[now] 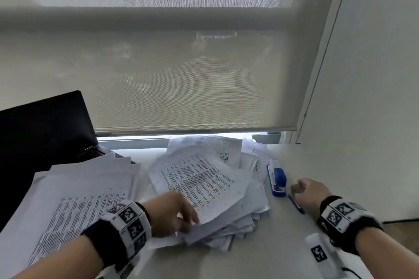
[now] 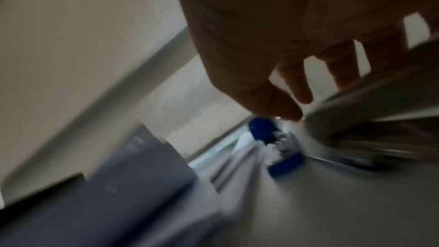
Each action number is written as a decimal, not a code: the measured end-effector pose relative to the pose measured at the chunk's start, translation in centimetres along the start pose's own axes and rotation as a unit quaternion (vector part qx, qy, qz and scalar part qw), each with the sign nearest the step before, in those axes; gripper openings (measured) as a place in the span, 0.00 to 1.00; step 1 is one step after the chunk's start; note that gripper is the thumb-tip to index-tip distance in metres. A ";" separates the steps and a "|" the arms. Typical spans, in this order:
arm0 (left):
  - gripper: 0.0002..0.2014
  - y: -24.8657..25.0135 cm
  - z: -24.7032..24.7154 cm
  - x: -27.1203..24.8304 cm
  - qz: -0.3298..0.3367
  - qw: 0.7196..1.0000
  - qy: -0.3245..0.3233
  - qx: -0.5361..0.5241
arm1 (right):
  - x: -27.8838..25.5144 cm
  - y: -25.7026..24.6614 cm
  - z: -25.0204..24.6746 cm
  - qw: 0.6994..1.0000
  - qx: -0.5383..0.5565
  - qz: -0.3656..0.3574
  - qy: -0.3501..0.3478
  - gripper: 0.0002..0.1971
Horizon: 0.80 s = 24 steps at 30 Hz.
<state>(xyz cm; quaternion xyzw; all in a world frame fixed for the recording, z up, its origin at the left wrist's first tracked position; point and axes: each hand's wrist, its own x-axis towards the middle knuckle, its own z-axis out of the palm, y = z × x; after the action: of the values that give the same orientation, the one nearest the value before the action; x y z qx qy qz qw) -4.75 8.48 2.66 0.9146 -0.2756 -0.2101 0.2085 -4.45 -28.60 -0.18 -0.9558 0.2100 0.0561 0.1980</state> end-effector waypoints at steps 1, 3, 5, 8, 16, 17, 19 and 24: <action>0.05 0.7 0.1 -0.9 -0.001 0.998 -0.036 -0.045 | -0.8 0.6 0.2 1.000 -0.009 -0.007 -0.012 0.27; 0.09 2.0 0.6 -2.3 0.001 0.987 -0.076 -0.138 | -2.1 1.7 0.4 1.000 -0.007 -0.005 -0.015 0.30; 0.21 2.6 1.4 -2.8 -0.030 0.992 -0.038 -0.116 | -3.0 2.4 0.2 0.999 0.031 0.021 0.007 0.29; 0.40 3.1 3.5 -3.5 -0.119 0.979 -0.026 0.163 | -4.5 2.8 -0.6 0.992 0.101 0.054 0.056 0.23; 0.28 7.6 6.5 -6.0 -0.032 0.988 -0.051 0.141 | -9.9 -2.9 -4.7 0.977 0.143 -0.116 0.112 0.18; 0.24 7.5 6.2 -5.7 -0.058 0.993 0.000 0.106 | -10.4 -4.1 -4.4 0.978 0.114 -0.151 0.089 0.19; 0.26 6.4 5.6 -5.2 -0.120 0.984 0.087 0.103 | -11.8 -6.8 -3.2 0.973 0.044 -0.224 0.020 0.23; 0.59 1.2 4.9 -4.8 -0.229 0.951 -0.039 0.205 | -13.1 -12.2 1.0 0.948 -0.064 -0.300 -0.083 0.25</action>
<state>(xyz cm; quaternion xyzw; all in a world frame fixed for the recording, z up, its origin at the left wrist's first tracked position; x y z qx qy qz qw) -11.33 9.11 0.50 0.9673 -0.1036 -0.2264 -0.0482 -11.16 -13.02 5.72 -0.9772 -0.1081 0.0868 0.1607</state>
